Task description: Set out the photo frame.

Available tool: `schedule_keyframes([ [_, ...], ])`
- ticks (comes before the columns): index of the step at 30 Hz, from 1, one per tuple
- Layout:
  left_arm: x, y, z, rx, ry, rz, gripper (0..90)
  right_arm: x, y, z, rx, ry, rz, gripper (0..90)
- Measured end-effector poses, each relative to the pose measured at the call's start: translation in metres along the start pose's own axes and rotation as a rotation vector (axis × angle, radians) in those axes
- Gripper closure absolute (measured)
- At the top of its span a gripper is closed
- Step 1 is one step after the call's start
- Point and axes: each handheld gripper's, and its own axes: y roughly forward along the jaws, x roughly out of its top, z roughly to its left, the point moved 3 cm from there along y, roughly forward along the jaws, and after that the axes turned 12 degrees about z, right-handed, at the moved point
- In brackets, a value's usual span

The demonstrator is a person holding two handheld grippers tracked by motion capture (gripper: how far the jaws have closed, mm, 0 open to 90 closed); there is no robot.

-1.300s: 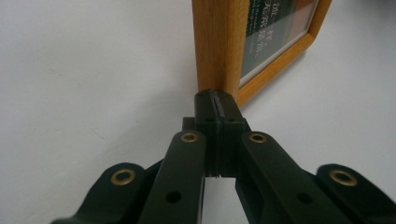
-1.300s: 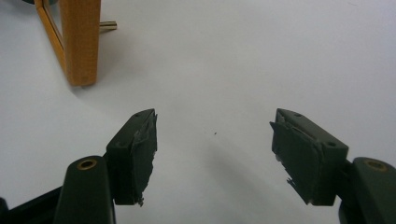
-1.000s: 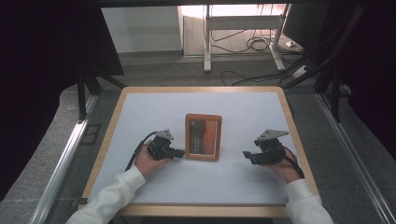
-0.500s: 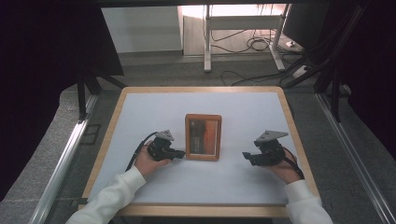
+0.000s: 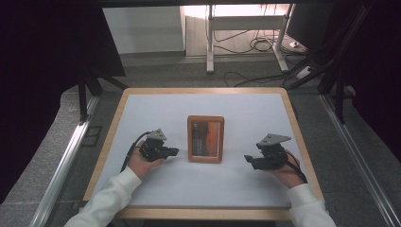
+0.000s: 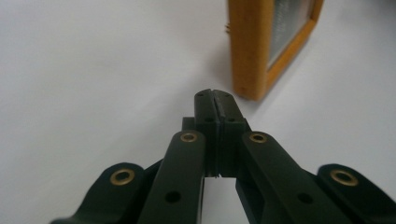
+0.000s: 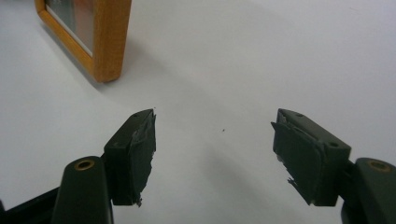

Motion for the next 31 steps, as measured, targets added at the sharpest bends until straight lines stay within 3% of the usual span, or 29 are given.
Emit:
schedule_keyframes([
  [4,-0.014,-0.014,0.011,0.060,-0.070,-0.042,76.7,-0.009,0.000,-0.004,-0.040,0.031,0.005,29.6],
  [7,-0.024,-0.020,0.012,0.096,-0.116,-0.066,61.2,-0.020,0.000,-0.007,-0.057,0.064,0.001,29.5],
  [14,-0.042,-0.028,0.013,0.145,-0.169,-0.064,37.6,-0.039,-0.005,-0.013,-0.074,0.117,-0.024,29.3],
  [31,-0.047,-0.030,0.012,0.154,-0.161,-0.075,29.9,-0.035,-0.008,-0.015,-0.070,0.118,-0.110,28.1],
])
